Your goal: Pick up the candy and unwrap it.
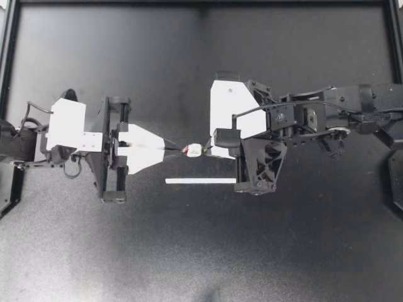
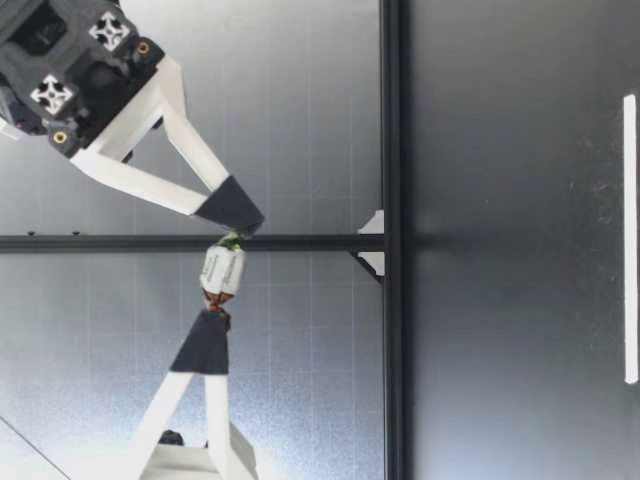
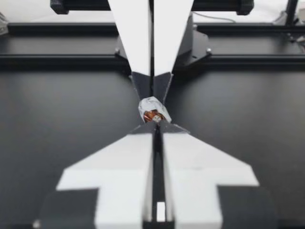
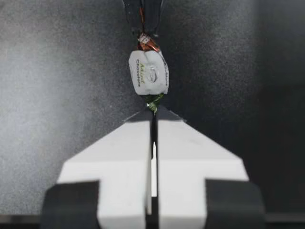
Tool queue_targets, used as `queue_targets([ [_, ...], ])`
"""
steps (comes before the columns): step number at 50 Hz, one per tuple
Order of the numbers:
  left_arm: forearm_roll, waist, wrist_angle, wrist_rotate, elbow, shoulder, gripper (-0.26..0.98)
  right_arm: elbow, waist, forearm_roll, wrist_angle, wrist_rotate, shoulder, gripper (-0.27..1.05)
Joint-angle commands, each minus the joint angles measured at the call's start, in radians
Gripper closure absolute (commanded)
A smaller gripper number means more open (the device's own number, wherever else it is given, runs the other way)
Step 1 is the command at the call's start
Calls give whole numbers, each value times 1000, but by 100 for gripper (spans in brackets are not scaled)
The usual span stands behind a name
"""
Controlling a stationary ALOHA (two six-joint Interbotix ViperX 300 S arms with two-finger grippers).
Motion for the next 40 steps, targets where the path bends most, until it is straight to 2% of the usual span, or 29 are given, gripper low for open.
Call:
queue_targets([
  [1,-2,0,-8,3,-12,-14,88,-14,5,0,-5,3,-18,94],
  [18,-14,2,-6,-2,25,-58,88,75,8,11,-31,17,-81,94],
  [40,-15,0,-11,0,-69,37,88,2,14,-2,-97,-41,-32,94],
])
